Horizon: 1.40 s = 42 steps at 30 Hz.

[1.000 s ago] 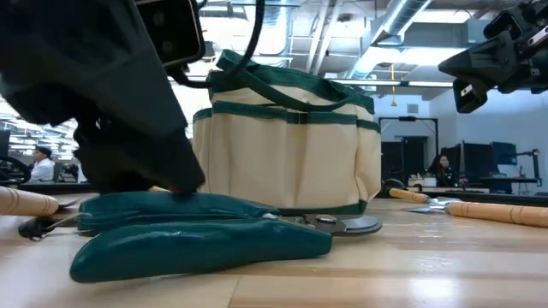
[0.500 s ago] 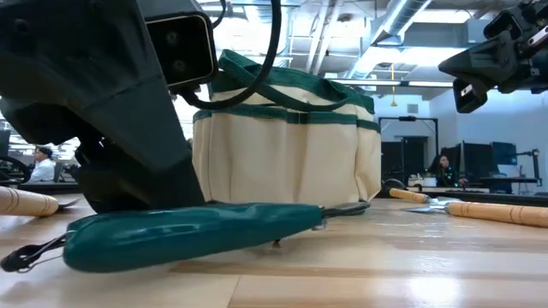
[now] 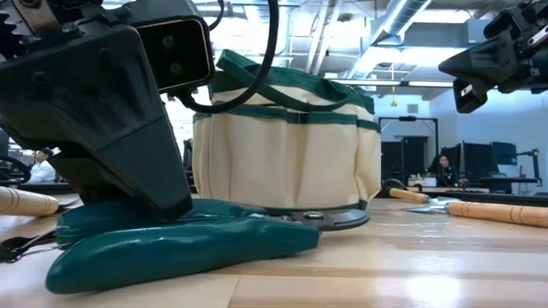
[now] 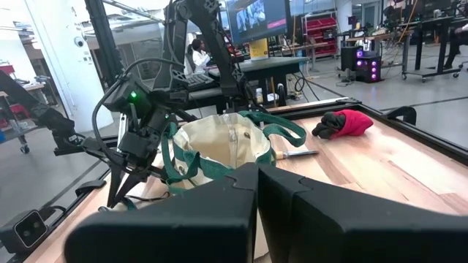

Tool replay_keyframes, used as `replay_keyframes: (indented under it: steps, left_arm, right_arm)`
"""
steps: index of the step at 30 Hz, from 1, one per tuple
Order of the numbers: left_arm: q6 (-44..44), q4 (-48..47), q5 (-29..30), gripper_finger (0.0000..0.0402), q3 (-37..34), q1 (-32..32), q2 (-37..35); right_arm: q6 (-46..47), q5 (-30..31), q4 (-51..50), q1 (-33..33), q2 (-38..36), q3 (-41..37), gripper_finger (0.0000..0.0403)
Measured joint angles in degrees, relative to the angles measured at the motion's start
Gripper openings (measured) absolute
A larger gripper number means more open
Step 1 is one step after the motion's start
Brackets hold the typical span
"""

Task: Pick & Place Garden tools in Gardening bag
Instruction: Put the green scissors into the gardening bag

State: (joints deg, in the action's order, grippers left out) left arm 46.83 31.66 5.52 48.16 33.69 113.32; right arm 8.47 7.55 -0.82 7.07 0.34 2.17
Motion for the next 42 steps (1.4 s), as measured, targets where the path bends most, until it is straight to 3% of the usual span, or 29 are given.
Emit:
replay_keyframes:
  steps: [8,14,18,22,27,30,33,38,42]
  left_arm:
    - [-0.3,-1.6,-0.1,0.0000,-0.3,0.0,-1.3]
    - [-1.1,-11.3,3.4,0.0000,-0.3,0.0,-11.4]
    - [0.8,-25.8,10.6,0.0000,2.4,0.9,-20.5]
    - [0.8,-36.8,19.6,0.0000,7.5,3.6,-23.2]
    - [0.6,-40.8,21.2,0.0000,13.1,4.9,-18.7]
    - [0.6,-43.0,18.4,0.0000,18.0,4.5,-13.1]
    - [0.6,-51.3,15.4,0.0000,25.0,3.6,-7.4]
    - [1.5,-69.1,15.4,0.0000,36.2,2.5,-1.7]
    - [2.1,-73.7,14.9,0.0000,38.5,1.8,-0.8]
  right_arm:
    - [0.0,0.0,0.0,0.0,0.0,0.0,0.0000]
    - [0.1,0.0,0.0,0.0,0.0,0.0,0.0000]
    - [0.2,0.0,0.0,0.0,0.0,0.0,0.0000]
    - [0.2,0.0,0.0,0.0,0.0,0.0,0.0000]
    - [0.2,0.0,0.0,0.0,0.0,0.0,0.0000]
    - [0.2,0.0,0.0,0.0,0.0,0.0,0.0000]
    - [0.2,0.0,0.0,0.0,0.0,0.0,0.0000]
    - [0.2,0.0,0.0,0.0,0.0,0.0,0.0000]
    - [0.2,0.0,0.0,0.0,0.0,0.0,0.0000]
